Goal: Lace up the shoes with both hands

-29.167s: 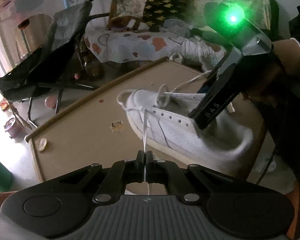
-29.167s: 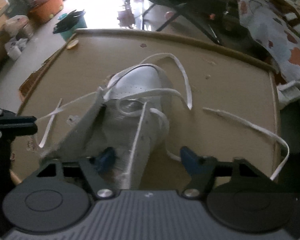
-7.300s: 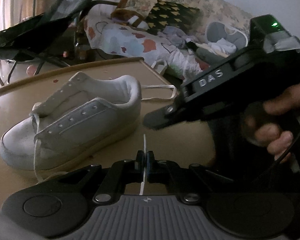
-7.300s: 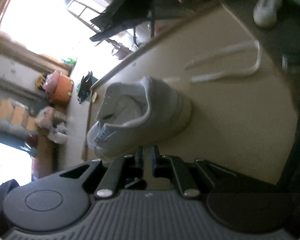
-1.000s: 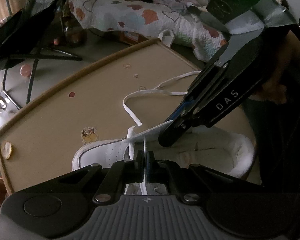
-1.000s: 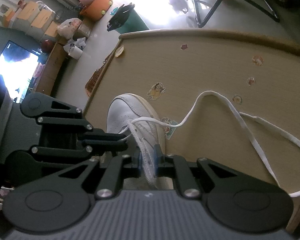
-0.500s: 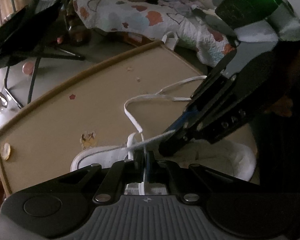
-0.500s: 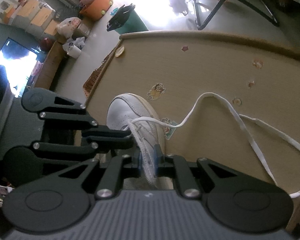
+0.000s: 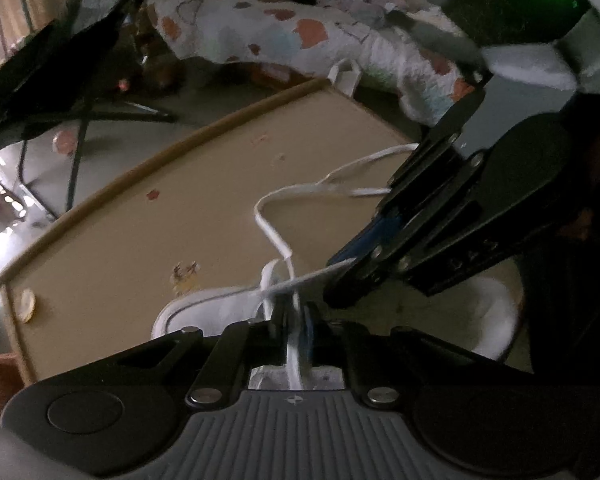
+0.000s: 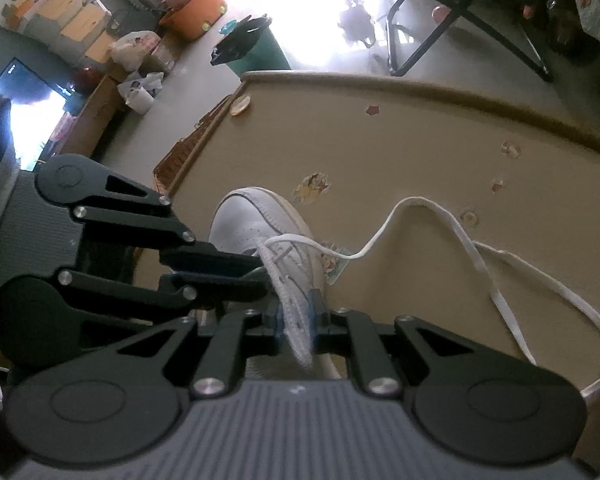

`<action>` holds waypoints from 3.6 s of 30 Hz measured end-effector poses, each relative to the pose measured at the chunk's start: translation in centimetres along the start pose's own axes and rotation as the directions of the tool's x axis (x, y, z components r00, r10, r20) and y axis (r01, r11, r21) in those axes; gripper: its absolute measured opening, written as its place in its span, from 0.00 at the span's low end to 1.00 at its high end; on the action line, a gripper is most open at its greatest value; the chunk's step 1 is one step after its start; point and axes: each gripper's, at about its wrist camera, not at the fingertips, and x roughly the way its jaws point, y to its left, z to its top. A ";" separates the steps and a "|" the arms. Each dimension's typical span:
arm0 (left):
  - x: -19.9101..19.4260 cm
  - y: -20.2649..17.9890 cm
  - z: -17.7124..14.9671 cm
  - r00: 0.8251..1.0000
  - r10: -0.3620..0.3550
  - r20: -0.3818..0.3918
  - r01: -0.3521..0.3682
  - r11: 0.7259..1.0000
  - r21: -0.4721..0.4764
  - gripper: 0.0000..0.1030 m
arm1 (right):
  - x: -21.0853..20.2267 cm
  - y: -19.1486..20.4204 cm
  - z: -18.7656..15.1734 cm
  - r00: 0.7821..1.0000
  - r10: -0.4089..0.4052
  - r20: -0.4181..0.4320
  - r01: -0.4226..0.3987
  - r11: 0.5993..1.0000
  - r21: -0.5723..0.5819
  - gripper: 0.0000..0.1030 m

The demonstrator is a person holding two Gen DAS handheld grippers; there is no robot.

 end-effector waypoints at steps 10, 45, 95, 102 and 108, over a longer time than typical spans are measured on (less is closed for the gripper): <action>-3.4 0.8 -1.2 0.992 0.043 0.121 -0.027 0.990 -0.135 0.47 | -2.4 0.7 -0.6 0.997 -0.013 0.073 0.014 1.000 -0.014 0.24; -0.1 4.6 -5.5 0.976 0.203 0.080 -0.151 0.892 -0.426 0.49 | 1.5 -1.0 -1.9 0.964 -0.108 0.245 -0.056 0.814 0.578 0.03; 0.4 4.5 -5.5 0.974 0.219 0.064 -0.176 0.899 -0.401 0.52 | 1.1 -1.2 -3.1 0.934 -0.124 0.335 -0.098 0.813 0.574 0.09; 0.4 4.2 -5.3 0.972 0.229 0.061 -0.188 0.902 -0.389 0.52 | 1.6 -0.8 -3.1 0.933 -0.127 0.336 -0.081 0.838 0.540 0.04; 0.3 4.5 -5.4 0.973 0.220 0.069 -0.177 0.903 -0.391 0.53 | 1.2 0.5 -2.7 0.927 -0.169 0.336 0.006 0.899 0.437 0.03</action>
